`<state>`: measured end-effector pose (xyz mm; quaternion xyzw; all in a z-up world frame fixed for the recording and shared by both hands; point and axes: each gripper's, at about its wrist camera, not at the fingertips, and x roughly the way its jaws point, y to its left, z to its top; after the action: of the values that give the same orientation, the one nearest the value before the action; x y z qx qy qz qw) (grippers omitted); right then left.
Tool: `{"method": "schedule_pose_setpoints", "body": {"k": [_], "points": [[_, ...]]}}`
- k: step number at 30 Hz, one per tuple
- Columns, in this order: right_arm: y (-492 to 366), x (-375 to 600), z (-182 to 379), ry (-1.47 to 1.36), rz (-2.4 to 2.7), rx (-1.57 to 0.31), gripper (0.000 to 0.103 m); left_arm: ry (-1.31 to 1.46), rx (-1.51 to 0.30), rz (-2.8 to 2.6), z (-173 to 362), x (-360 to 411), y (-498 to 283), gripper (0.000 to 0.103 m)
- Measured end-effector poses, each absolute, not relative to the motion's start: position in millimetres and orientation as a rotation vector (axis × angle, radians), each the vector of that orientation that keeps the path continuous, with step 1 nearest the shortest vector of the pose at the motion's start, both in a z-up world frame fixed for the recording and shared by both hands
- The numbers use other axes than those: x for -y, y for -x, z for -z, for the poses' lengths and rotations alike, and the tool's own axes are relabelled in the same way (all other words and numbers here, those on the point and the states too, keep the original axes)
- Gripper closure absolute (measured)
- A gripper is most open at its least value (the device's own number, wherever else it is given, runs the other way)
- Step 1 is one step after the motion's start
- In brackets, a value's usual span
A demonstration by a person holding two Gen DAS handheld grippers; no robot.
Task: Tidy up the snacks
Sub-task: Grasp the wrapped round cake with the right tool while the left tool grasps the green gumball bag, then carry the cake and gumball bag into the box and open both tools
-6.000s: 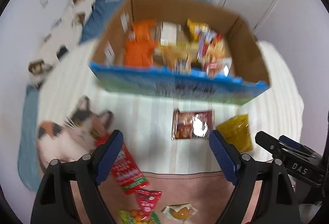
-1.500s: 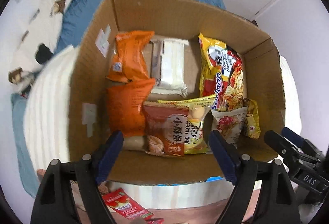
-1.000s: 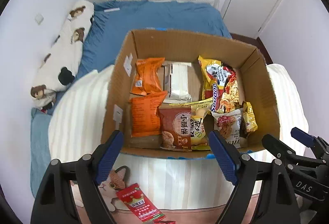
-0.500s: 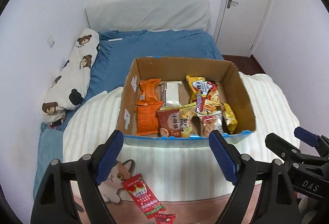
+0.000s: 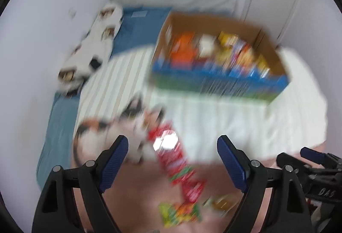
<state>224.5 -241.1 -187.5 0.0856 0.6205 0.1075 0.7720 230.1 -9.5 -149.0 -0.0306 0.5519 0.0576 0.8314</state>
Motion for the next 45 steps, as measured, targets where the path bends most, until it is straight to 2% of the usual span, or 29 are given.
{"method": "schedule_pose_setpoints", "body": {"k": [8,16,19,21,24,30,34,36,38,39,45], "points": [[-190,207,301,-0.251,-0.337,-1.636,0.009,0.200,-1.518,-0.221,274,-21,-162,0.018],[-163,199,371,-0.159,-0.282,-1.785,0.015,0.358,-1.669,-0.159,328,-20,-139,0.018],[-160,190,377,-0.096,-0.290,-1.770,0.018,0.397,-1.673,-0.137,333,-18,-140,0.018],[-155,178,377,0.041,-0.298,-1.736,0.042,0.397,-1.680,-0.118,335,-16,-141,0.018],[-141,167,372,0.169,-0.350,-1.676,0.046,0.377,-1.706,-0.074,339,-2,-144,0.018],[-135,191,364,0.088,-0.340,-1.666,0.049,0.343,-1.765,-0.014,360,26,-148,0.018],[-140,205,366,0.017,-0.336,-1.699,0.047,0.369,-1.707,-0.046,365,33,-152,0.019],[-142,211,370,-0.028,-0.322,-1.712,0.045,0.362,-1.674,-0.057,359,35,-156,0.032],[-141,212,372,-0.012,-0.314,-1.714,0.044,0.344,-1.657,-0.047,354,36,-155,0.034],[-139,210,373,0.003,-0.311,-1.707,0.043,0.336,-1.649,-0.043,352,38,-153,0.040],[-118,195,362,0.081,-0.324,-1.634,0.054,0.306,-1.631,-0.026,338,46,-146,0.043]]}}
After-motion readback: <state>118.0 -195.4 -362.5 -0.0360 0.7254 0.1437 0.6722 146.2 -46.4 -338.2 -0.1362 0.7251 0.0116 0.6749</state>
